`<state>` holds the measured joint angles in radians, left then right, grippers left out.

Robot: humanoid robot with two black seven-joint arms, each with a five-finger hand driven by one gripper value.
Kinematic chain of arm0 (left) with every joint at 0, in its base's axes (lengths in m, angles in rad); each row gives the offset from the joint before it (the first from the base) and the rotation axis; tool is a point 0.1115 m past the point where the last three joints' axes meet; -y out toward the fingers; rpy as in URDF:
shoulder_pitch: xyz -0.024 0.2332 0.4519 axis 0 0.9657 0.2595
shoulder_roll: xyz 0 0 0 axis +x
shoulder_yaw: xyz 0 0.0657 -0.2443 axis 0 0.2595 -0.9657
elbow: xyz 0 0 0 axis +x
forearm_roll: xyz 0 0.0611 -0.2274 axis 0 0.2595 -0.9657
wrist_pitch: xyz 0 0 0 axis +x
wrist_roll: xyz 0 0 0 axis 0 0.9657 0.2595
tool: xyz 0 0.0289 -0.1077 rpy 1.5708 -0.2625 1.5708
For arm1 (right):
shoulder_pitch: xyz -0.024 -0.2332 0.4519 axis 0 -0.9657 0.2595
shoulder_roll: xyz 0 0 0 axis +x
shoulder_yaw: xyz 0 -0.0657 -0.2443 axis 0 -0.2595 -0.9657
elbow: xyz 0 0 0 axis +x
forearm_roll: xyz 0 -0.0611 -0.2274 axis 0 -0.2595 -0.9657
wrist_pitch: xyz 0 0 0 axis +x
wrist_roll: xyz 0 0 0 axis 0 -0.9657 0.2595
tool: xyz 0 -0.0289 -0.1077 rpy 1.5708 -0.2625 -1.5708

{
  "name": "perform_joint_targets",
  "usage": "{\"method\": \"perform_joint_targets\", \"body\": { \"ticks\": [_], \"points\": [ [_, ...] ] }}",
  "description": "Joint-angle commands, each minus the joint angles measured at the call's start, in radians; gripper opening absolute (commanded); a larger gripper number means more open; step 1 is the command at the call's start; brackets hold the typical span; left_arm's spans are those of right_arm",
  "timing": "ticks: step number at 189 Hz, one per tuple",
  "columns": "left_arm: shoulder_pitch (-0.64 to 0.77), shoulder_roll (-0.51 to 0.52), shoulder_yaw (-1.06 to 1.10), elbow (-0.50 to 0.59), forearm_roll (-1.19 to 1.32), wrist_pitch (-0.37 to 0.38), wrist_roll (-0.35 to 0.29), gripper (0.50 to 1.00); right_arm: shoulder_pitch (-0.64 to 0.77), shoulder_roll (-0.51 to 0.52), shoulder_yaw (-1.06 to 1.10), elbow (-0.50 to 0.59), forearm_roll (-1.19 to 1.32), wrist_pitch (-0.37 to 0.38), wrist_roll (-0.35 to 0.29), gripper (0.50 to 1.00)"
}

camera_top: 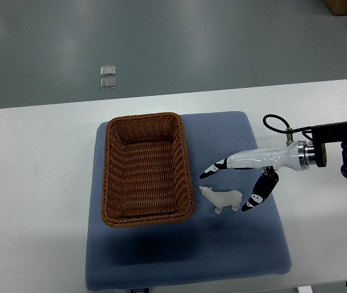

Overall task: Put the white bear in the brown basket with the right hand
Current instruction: 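Close the right hand's fingers around the white bear figurine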

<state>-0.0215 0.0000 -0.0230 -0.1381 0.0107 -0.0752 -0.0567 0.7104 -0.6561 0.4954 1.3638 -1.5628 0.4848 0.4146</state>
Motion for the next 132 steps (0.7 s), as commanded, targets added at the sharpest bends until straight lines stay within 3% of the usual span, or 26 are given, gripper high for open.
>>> {"method": "perform_joint_targets", "body": {
  "ticks": [1,112,132],
  "points": [
    [0.000,0.000,0.000,0.000,0.000,0.000,0.000,1.000,-0.016,0.007,0.000,-0.011,0.000,-0.015,0.000,0.917],
    [0.000,0.000,0.000,0.000,0.000,0.000,-0.002,1.000,-0.046,0.046,-0.003,-0.072,-0.014,-0.080,0.000,0.901],
    [0.000,0.000,0.000,0.000,0.000,0.000,0.000,1.000,-0.051,0.046,-0.006,-0.074,-0.017,-0.081,0.000,0.876]
  ]
}}
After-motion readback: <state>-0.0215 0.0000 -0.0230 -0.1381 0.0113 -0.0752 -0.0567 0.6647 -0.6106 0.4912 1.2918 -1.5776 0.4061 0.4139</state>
